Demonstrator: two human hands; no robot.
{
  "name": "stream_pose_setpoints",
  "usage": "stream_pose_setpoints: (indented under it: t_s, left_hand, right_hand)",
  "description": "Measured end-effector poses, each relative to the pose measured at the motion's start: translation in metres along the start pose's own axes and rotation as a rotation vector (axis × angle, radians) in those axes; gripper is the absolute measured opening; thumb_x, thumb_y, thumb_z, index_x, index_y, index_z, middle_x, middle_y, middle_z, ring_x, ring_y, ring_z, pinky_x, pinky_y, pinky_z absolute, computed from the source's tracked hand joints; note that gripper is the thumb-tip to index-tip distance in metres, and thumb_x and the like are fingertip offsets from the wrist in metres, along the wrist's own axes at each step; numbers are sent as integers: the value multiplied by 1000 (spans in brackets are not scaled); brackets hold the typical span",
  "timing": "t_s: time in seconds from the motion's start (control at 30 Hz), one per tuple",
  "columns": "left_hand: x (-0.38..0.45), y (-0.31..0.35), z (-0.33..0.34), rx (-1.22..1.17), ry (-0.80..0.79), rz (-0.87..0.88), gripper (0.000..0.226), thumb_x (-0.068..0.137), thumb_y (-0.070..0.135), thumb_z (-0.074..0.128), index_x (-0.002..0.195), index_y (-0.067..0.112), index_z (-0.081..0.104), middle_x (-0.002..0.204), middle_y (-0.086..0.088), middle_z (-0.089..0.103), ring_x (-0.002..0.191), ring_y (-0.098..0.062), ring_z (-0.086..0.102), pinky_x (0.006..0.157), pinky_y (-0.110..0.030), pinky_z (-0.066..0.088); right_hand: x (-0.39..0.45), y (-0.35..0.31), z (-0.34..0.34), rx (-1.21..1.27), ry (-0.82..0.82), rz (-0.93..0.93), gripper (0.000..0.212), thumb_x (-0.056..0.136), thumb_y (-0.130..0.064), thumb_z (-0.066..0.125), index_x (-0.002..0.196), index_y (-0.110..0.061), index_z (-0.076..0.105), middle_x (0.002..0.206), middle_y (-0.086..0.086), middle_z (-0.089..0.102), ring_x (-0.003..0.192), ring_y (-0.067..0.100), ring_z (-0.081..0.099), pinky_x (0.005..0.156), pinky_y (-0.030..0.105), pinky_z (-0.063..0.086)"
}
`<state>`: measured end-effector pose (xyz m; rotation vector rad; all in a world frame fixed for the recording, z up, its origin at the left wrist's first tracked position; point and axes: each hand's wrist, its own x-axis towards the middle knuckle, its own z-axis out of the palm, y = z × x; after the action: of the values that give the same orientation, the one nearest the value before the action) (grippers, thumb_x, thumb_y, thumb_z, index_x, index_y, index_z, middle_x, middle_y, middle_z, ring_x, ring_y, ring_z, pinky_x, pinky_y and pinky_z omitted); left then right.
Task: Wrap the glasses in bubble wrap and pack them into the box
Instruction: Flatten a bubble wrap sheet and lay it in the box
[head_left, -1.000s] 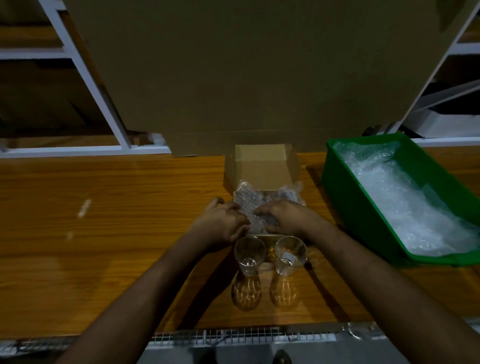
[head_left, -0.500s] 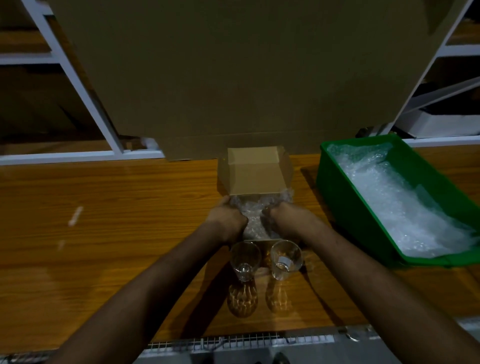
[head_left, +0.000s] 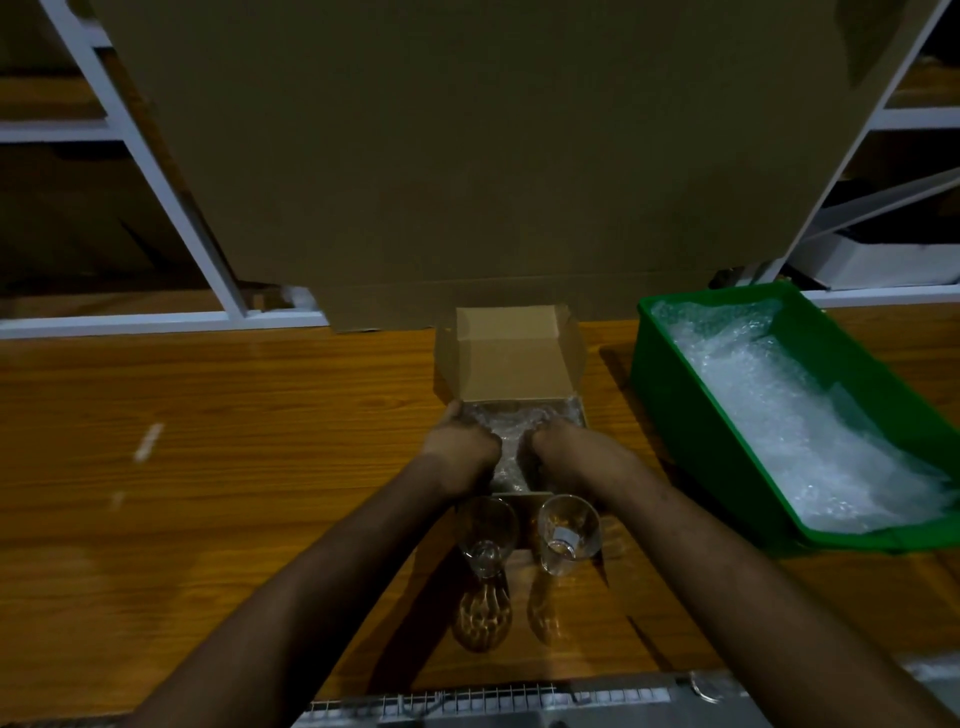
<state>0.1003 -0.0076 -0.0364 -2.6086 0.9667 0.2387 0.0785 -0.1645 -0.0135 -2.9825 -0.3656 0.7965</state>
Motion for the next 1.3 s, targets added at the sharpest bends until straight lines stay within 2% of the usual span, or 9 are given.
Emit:
stream_pose_setpoints:
  t_s: [0.13,0.27,0.47,0.57,0.77,0.9,1.03,1.2,1.3]
  left_hand:
    - [-4,-1,-1,-39,-99,-59,21,97,37,54,107,20,63,112,-5,68,117,-23,58,118,-55,10]
    - [-2,-1,5,-4,-170,-52,31,98,37,53,121,19,61,135,-7,59,136,-26,43,118,-57,9]
    - [-7,-1,8,11,-247,-66,54,100,45,47,146,17,41,158,-7,36,151,-26,19,121,-55,6]
    - [-14,-4,7,3,-261,-67,58,104,44,37,154,15,29,164,-6,24,154,-25,9,121,-53,4]
    - [-29,-16,16,5,-88,-30,53,97,49,51,139,17,47,149,-6,47,144,-22,32,118,-54,11]
    - [-36,-23,18,-23,18,-14,40,100,47,42,126,19,57,139,-4,56,141,-21,36,118,-52,13]
    - [-41,-26,19,-16,65,12,38,100,46,43,124,21,60,136,-2,59,140,-22,36,117,-50,17]
    - [-49,-31,15,-101,260,-27,38,92,41,62,127,27,63,144,-5,49,135,-26,35,110,-44,31]
    - [-52,-35,17,-156,230,-141,56,85,54,66,134,27,58,153,-13,33,140,-32,25,112,-48,28]
  right_hand:
    - [-6,1,-4,29,17,27,29,95,-14,62,124,-16,63,123,4,62,104,16,60,85,32,54]
    - [-5,-4,3,-18,-36,-13,30,98,-15,58,127,-16,65,133,6,60,120,21,58,97,35,52]
    - [-9,-9,3,-1,-33,-64,33,103,-16,50,133,-11,61,140,10,56,128,23,53,102,32,43]
    - [-10,-10,6,-17,3,-75,32,101,-15,54,131,-6,59,135,12,57,121,24,57,97,33,47]
    - [-10,-3,-3,4,184,-53,41,94,-12,62,134,-20,56,128,7,58,104,16,61,83,30,55]
    - [-14,6,-11,-120,270,-110,45,88,-26,72,131,-31,60,129,4,53,111,19,58,94,36,53]
    - [-15,10,-5,-248,223,-137,47,86,-45,69,130,-34,61,128,0,54,125,19,39,102,39,37]
    - [-21,18,-6,-208,320,-117,55,85,-56,66,135,-36,57,128,-1,44,121,21,32,95,38,35]
    - [-27,25,-3,-151,333,-17,63,81,-65,66,138,-39,53,125,1,33,120,22,29,99,41,36]
